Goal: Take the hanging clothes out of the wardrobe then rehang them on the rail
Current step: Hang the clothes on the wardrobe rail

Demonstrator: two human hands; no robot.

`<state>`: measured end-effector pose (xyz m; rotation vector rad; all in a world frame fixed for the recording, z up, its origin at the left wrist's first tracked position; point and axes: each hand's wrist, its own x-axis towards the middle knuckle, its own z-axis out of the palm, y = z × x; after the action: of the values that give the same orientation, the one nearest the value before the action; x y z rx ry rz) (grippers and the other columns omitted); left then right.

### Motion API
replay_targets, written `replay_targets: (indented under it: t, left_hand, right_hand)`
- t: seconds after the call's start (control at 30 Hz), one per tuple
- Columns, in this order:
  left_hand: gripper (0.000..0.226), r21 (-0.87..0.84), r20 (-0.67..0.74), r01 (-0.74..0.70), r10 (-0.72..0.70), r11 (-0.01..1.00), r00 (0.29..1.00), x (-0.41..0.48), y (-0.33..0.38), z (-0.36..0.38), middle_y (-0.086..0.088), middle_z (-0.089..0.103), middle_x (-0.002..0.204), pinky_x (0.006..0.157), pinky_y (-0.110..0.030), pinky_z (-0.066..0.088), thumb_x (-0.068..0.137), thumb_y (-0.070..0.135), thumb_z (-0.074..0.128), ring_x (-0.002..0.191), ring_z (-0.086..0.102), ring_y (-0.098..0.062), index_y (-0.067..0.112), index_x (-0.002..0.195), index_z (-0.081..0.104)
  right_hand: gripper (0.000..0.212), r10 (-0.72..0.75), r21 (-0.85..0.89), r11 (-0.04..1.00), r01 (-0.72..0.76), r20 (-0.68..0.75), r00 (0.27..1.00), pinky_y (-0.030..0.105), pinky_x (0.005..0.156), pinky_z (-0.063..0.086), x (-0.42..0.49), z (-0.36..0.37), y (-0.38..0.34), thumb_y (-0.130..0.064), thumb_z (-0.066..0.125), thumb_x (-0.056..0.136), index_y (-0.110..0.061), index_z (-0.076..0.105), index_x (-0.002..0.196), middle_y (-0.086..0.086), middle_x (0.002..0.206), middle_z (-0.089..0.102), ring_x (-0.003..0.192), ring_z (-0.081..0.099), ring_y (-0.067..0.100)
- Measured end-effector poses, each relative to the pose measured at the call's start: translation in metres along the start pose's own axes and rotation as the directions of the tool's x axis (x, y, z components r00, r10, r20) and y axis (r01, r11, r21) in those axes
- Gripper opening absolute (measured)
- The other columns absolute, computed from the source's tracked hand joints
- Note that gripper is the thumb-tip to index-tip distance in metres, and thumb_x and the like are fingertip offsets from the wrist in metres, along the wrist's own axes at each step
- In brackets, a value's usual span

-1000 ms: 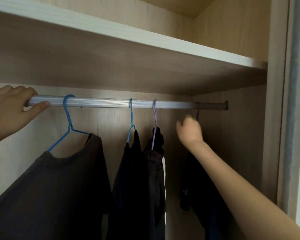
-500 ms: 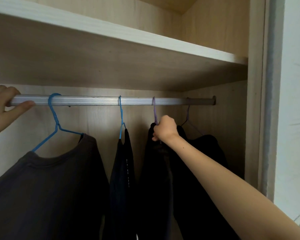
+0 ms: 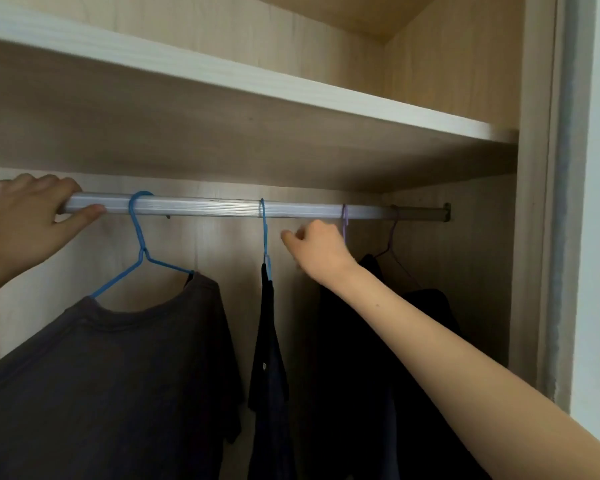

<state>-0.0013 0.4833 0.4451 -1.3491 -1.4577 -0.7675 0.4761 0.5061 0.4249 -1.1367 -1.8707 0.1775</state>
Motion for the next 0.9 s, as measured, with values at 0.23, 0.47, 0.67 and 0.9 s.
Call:
replay_targets:
  t: [0.23,0.47,0.67,0.9]
  left_hand:
    - [0.042,-0.032,-0.023,-0.018,0.017,0.999,1.0,-0.008,0.081,-0.072,0.002,0.045,0.065,0.067,-0.043,0.042,0.09,0.065,0.035,0.063,0.047,-0.025,0.026,0.081,0.048]
    - [0.054,-0.049,-0.034,-0.004,0.002,0.999,0.999,-0.009,0.079,-0.068,0.002,0.042,0.061,0.066,-0.042,0.041,0.09,0.068,0.029,0.061,0.044,-0.025,0.019,0.079,0.05]
    - [0.057,-0.051,-0.04,-0.003,0.001,0.999,0.999,-0.006,0.071,-0.059,0.001,0.043,0.062,0.065,-0.043,0.042,0.089,0.071,0.029,0.06,0.046,-0.027,0.019,0.08,0.052]
    - [0.056,-0.056,-0.071,-0.024,0.02,0.998,0.997,-0.01,0.083,-0.067,-0.001,0.046,0.065,0.065,-0.042,0.041,0.089,0.066,0.029,0.064,0.046,-0.027,0.016,0.08,0.053]
  right_hand:
    - [0.011,0.057,-0.024,0.998,-0.053,0.182,0.982,0.03,0.064,0.06,0.008,0.041,-0.041,-0.001,0.053,0.081,-0.003,0.057,0.071,0.009,0.052,0.063,0.055,0.069,0.023]
    - [0.012,0.123,-0.155,0.981,-0.114,0.054,0.991,0.04,0.066,0.061,0.016,0.018,0.004,0.009,0.061,0.07,0.002,0.063,0.08,0.019,0.073,0.072,0.069,0.073,0.031]
    - [0.024,0.163,-0.033,0.987,-0.16,0.135,0.977,0.031,0.058,0.059,0.018,0.001,0.025,0.005,0.041,0.087,0.011,0.064,0.09,0.012,0.053,0.065,0.034,0.058,0.012]
    - [0.024,0.099,0.031,0.994,-0.103,0.125,0.987,0.024,0.052,0.058,0.013,0.017,0.01,0.006,0.041,0.086,0.013,0.063,0.091,0.019,0.062,0.071,0.041,0.063,0.015]
